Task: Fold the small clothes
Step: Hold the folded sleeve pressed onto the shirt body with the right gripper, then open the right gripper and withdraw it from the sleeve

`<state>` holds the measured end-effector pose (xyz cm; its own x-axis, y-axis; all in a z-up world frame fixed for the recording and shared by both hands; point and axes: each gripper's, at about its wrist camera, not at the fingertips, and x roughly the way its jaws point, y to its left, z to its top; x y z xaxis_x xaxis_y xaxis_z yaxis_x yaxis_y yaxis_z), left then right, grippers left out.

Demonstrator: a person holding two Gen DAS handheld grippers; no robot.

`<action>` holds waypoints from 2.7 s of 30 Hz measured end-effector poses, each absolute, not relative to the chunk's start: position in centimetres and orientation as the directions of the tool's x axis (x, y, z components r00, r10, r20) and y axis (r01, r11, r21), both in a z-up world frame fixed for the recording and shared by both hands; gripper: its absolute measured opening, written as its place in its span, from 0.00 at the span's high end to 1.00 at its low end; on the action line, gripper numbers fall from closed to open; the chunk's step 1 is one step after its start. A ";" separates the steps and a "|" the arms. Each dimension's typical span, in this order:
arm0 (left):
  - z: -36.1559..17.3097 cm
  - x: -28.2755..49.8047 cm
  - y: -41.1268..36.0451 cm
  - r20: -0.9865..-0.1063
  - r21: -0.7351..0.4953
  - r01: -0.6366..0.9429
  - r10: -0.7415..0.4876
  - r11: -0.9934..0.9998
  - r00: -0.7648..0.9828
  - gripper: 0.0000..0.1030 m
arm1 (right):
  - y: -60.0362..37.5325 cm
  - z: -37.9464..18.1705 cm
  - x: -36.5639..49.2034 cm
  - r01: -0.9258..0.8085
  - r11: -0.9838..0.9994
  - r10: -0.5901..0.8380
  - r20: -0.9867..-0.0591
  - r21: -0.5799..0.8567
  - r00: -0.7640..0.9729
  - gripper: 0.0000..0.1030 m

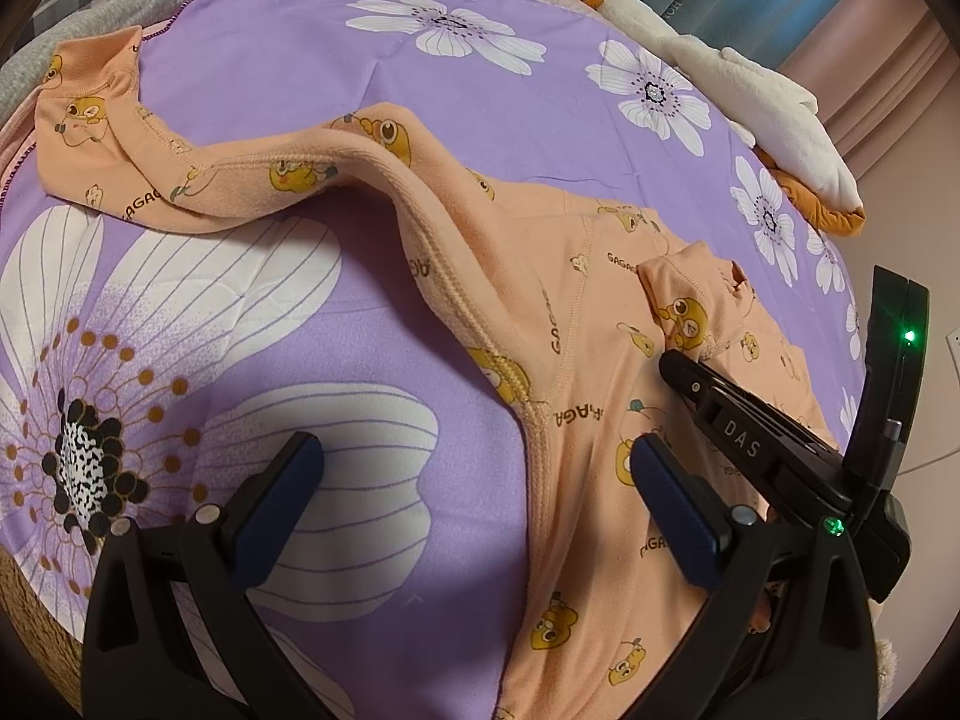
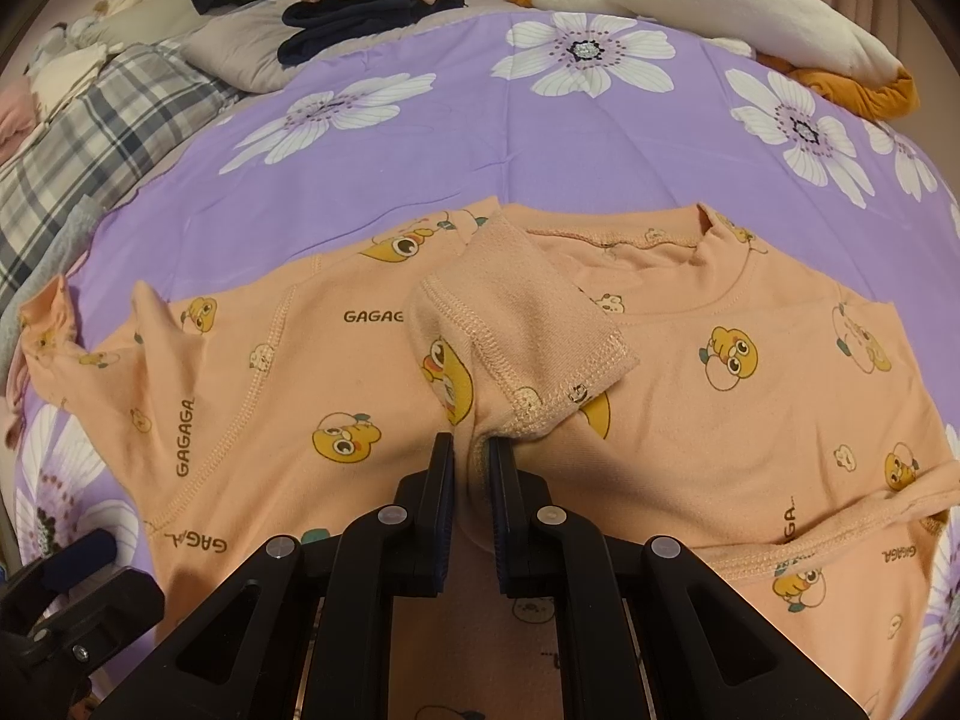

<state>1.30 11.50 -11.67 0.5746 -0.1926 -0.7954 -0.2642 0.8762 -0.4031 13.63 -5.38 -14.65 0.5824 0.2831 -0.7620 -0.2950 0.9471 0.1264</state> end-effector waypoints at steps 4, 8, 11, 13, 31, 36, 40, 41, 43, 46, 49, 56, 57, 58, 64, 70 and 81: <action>-11.7 1.3 11.5 -0.796 -0.402 -0.264 -0.192 0.877 0.574 0.01 | -5.4 -14.6 13.7 -0.295 0.948 0.279 -0.763 0.121 0.583 0.92; -11.9 1.4 11.6 -0.797 -0.399 -0.264 -0.190 0.878 0.573 0.01 | -5.3 -14.6 13.7 -0.295 0.948 0.275 -0.763 0.116 0.585 0.92; -11.9 1.4 11.6 -0.796 -0.403 -0.265 -0.192 0.876 0.574 0.01 | -5.3 -14.6 13.7 -0.295 0.948 0.275 -0.763 0.116 0.585 0.92; -11.9 1.4 11.6 -0.796 -0.404 -0.264 -0.194 0.876 0.574 0.01 | -5.3 -14.6 13.7 -0.295 0.949 0.275 -0.763 0.117 0.585 0.92; -12.1 1.6 11.6 -0.800 -0.390 -0.260 -0.186 0.883 0.570 0.01 | -5.3 -14.6 13.6 -0.295 0.949 0.275 -0.762 0.115 0.586 0.92; -12.0 1.6 11.6 -0.800 -0.391 -0.260 -0.187 0.883 0.570 0.01 | -5.3 -14.6 13.6 -0.295 0.949 0.275 -0.762 0.115 0.586 0.92; -12.1 1.6 11.6 -0.800 -0.391 -0.260 -0.187 0.883 0.570 0.01 | -5.2 -14.6 13.6 -0.294 0.949 0.275 -0.762 0.116 0.586 0.92; -12.1 1.7 11.6 -0.800 -0.390 -0.260 -0.186 0.883 0.570 0.01 | -5.3 -14.6 13.6 -0.294 0.949 0.275 -0.762 0.116 0.587 0.92; -12.1 1.7 11.6 -0.800 -0.389 -0.259 -0.185 0.884 0.570 0.01 | -5.2 -14.6 13.6 -0.295 0.949 0.275 -0.762 0.115 0.587 0.92; -12.1 1.7 11.6 -0.800 -0.390 -0.260 -0.186 0.883 0.570 0.01 | -5.3 -14.7 13.6 -0.294 0.949 0.275 -0.762 0.116 0.587 0.92; -12.1 1.6 11.6 -0.800 -0.391 -0.260 -0.186 0.883 0.570 0.01 | -5.3 -14.7 13.5 -0.294 0.949 0.275 -0.761 0.116 0.587 0.92; -12.1 1.7 11.5 -0.803 -0.379 -0.255 -0.179 0.890 0.569 0.01 | -5.1 -14.5 13.3 -0.298 0.950 0.265 -0.757 0.097 0.598 0.92; -12.1 1.7 11.5 -0.803 -0.376 -0.257 -0.175 0.890 0.569 0.01 | -5.0 -14.5 13.3 -0.302 0.950 0.258 -0.756 0.084 0.602 0.92; -12.2 1.7 11.5 -0.803 -0.375 -0.258 -0.173 0.890 0.570 0.01 | -4.9 -14.3 13.2 -0.309 0.948 0.257 -0.756 0.076 0.602 0.90; -12.0 1.7 11.6 -0.806 -0.375 -0.278 -0.163 0.884 0.570 0.01 | -5.7 -12.9 13.3 -0.371 0.914 0.353 -0.768 0.163 0.534 0.38; -11.7 2.2 10.5 -0.831 -0.315 -0.306 -0.105 0.899 0.547 0.01 | -9.4 -10.8 12.2 -0.389 0.904 0.385 -0.731 0.177 0.563 0.34; -10.8 3.8 7.7 -0.850 -0.260 -0.326 -0.055 0.909 0.524 0.05 | -18.4 -9.4 12.8 -0.309 0.927 0.364 -0.700 0.210 0.614 0.30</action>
